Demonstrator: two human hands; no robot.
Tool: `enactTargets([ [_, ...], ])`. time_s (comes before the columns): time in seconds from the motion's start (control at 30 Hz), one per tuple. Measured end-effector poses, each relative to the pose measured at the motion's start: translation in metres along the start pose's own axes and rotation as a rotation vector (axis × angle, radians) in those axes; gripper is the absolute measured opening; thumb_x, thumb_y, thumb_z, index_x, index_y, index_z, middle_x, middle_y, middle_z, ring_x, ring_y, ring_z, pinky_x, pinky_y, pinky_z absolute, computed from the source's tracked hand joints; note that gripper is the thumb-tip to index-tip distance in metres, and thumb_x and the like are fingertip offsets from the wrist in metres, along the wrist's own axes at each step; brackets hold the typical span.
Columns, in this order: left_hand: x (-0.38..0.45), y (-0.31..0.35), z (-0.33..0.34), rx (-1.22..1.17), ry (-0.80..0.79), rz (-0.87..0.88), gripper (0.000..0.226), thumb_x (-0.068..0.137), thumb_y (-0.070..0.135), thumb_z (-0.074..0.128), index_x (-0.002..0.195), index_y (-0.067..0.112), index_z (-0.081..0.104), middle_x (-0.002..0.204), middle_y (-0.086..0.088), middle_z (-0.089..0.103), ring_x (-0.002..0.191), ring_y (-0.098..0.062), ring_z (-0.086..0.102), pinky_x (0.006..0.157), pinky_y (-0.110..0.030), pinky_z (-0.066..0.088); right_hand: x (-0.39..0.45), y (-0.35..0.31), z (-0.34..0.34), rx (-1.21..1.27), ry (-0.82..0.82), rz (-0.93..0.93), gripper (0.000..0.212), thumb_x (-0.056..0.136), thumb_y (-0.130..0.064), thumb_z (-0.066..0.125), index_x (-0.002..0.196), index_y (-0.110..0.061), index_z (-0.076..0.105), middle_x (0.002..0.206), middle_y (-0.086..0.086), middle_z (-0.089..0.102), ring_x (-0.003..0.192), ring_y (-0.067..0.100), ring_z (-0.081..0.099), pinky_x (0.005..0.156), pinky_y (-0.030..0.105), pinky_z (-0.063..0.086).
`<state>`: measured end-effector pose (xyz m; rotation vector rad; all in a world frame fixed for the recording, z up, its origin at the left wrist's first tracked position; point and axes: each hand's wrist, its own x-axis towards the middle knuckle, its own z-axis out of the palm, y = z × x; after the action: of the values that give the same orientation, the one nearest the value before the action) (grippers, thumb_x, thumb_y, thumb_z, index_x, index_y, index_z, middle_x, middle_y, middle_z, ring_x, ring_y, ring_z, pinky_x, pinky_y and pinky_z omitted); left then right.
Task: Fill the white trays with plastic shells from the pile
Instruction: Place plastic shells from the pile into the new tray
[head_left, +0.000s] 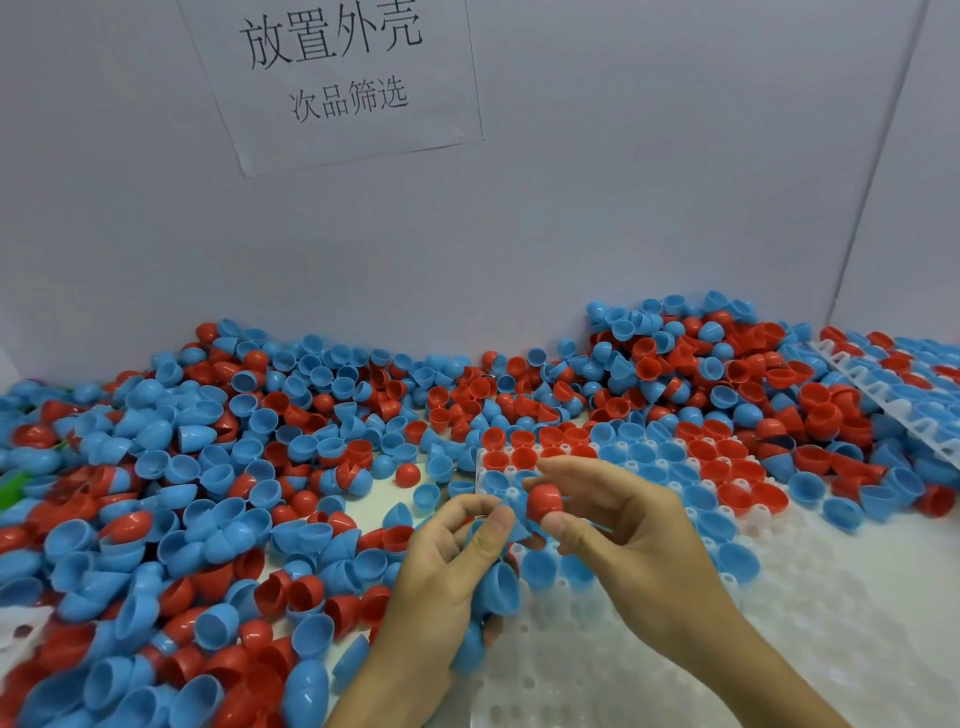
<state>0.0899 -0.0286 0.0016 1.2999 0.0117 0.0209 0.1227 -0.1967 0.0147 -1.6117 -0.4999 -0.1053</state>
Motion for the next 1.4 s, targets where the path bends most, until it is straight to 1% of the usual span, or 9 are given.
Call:
enactTargets([
  [0.17,0.002,-0.003,-0.003,0.107,-0.018,0.072,0.03,0.07,0.049,0.076,0.082,0.023,0.071,0.059,-0.019,0.056,0.037,-0.019,0.048,0.034,-0.022,0.036,-0.004,0.0,0.007,-0.18,-0.084,-0.091,0.04,0.079,-0.014,0.08,0.104,-0.045,0.072,0.099,-0.021,0.074,0.095,0.007,0.07,0.075,0.028,0.059],
  [0.43,0.004,-0.006,-0.002,0.151,-0.047,0.092,0.034,0.076,0.054,0.069,0.093,0.027,0.077,0.072,-0.016,0.071,0.046,-0.021,0.055,0.041,-0.025,0.043,-0.004,0.002,0.006,-0.341,-0.026,-0.221,0.029,0.083,-0.013,0.079,0.106,-0.029,0.075,0.096,-0.02,0.071,0.088,0.011,0.069,0.063,0.024,0.057],
  [0.63,0.009,0.001,-0.016,-0.017,0.258,0.068,0.038,0.085,0.051,0.059,0.064,0.02,0.064,0.064,-0.008,0.059,0.044,-0.016,0.052,0.038,-0.024,0.037,0.004,0.001,-0.014,-0.431,0.008,-0.108,0.031,0.092,-0.007,0.063,0.09,-0.037,0.073,0.074,-0.007,0.069,0.062,0.019,0.062,0.053,0.036,0.05],
  [0.97,0.017,0.002,-0.044,-0.234,0.444,-0.016,0.038,0.096,0.043,0.057,0.076,0.012,0.054,0.057,-0.009,0.052,0.045,-0.02,0.046,0.039,-0.023,0.036,0.063,-0.036,-0.026,-1.004,-0.995,0.529,0.017,0.09,-0.051,0.059,0.09,-0.04,0.072,0.089,-0.009,0.075,0.065,-0.001,0.065,0.063,0.014,0.051],
  [1.03,0.016,0.005,-0.041,-0.221,0.432,-0.018,0.039,0.087,0.05,0.061,0.077,0.013,0.056,0.065,-0.015,0.057,0.052,-0.027,0.055,0.044,-0.03,0.046,0.079,-0.042,0.0,-0.825,-0.789,0.338,0.018,0.088,-0.051,0.066,0.104,-0.044,0.065,0.103,-0.011,0.073,0.083,-0.006,0.068,0.07,0.013,0.052],
  [1.13,0.014,0.006,-0.038,-0.125,0.472,-0.046,0.039,0.094,0.053,0.058,0.084,0.016,0.062,0.099,-0.027,0.065,0.096,-0.046,0.062,0.092,-0.06,0.05,0.103,-0.059,0.034,-0.212,-0.386,0.13,0.091,0.073,-0.056,0.069,0.151,-0.051,0.021,0.142,-0.034,0.045,0.118,-0.009,0.056,0.099,0.021,0.044],
  [1.17,0.014,0.006,-0.039,-0.107,0.479,-0.045,0.041,0.096,0.053,0.056,0.081,0.016,0.062,0.095,-0.024,0.065,0.092,-0.042,0.06,0.089,-0.061,0.047,0.108,-0.064,0.042,-0.124,-0.348,0.099,0.098,0.073,-0.057,0.069,0.152,-0.054,0.011,0.144,-0.038,0.039,0.122,-0.01,0.053,0.1,0.022,0.043],
  [1.3,0.017,0.003,-0.043,-0.156,0.426,-0.065,0.033,0.098,0.035,0.055,0.073,0.015,0.063,0.08,-0.014,0.061,0.062,-0.023,0.054,0.05,-0.031,0.041,0.097,-0.054,0.057,-0.223,-0.3,0.021,0.073,0.083,-0.044,0.066,0.148,-0.045,0.033,0.135,-0.028,0.053,0.108,-0.017,0.058,0.077,0.006,0.05],
  [1.4,0.018,0.002,-0.041,-0.189,0.383,-0.065,0.027,0.098,0.019,0.048,0.082,0.019,0.07,0.083,-0.012,0.068,0.064,-0.021,0.06,0.049,-0.03,0.044,0.074,-0.031,0.054,-0.338,-0.283,0.045,0.043,0.09,-0.027,0.066,0.128,-0.043,0.053,0.123,-0.019,0.065,0.103,-0.01,0.063,0.083,0.012,0.053],
])
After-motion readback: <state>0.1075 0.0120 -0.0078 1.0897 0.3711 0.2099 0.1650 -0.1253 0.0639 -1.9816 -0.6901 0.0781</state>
